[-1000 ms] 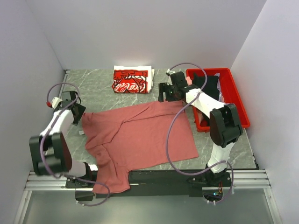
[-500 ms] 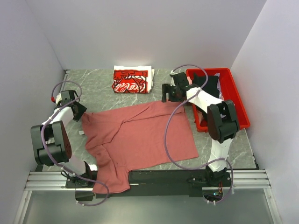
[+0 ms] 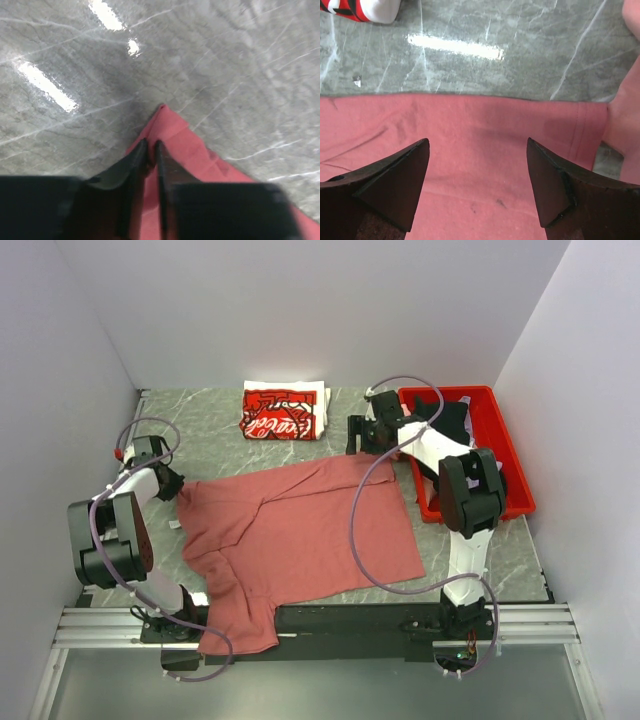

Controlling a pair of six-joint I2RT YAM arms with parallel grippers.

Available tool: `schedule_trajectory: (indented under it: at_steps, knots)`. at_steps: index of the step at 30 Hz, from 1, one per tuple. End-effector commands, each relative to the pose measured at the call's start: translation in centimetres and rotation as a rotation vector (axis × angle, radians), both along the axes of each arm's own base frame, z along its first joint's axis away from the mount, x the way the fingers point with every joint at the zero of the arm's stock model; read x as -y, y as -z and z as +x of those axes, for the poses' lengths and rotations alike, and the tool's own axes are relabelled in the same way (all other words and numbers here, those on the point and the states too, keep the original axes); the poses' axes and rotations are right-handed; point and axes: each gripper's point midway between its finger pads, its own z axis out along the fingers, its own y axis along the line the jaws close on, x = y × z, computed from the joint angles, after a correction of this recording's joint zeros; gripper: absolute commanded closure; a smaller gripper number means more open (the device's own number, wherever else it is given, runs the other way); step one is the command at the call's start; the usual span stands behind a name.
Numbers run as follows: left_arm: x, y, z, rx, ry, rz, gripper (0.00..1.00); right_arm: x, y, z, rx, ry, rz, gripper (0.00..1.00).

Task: Fold and stack the t-shirts
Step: Fold the tshirt

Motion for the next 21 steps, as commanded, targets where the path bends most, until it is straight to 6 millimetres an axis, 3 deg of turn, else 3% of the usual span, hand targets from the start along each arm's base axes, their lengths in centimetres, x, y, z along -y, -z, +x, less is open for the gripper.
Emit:
schedule_trajectory:
  at_steps: [1,2,3,11,21]
  knots:
    - [-0.3,0.6,-0.4,-0.031,0.017,0.019,0.83,-0.1,-1.4,1.4,0.031,0.011,0.021,0.16]
    - [-0.5,0.8,-0.6,-0.039,0.007,0.027,0.95,-0.1,-1.5,1.6,0.034,0.011,0.022,0.16]
    - [-0.7,0.9,-0.8,-0.044,-0.002,0.029,0.99,-0.2,-1.4,1.6,0.032,0.008,0.023,0.16]
    - [-0.9,0.3,0.1,-0.002,-0.021,-0.005,0.99,-0.3,-0.9,3.0,0.010,0.015,0.007,0.18]
    - [-2.2,-0.1,0.8,0.057,-0.040,-0.079,0.99,1.7,3.0,-0.2,-0.128,0.086,-0.040,0.18]
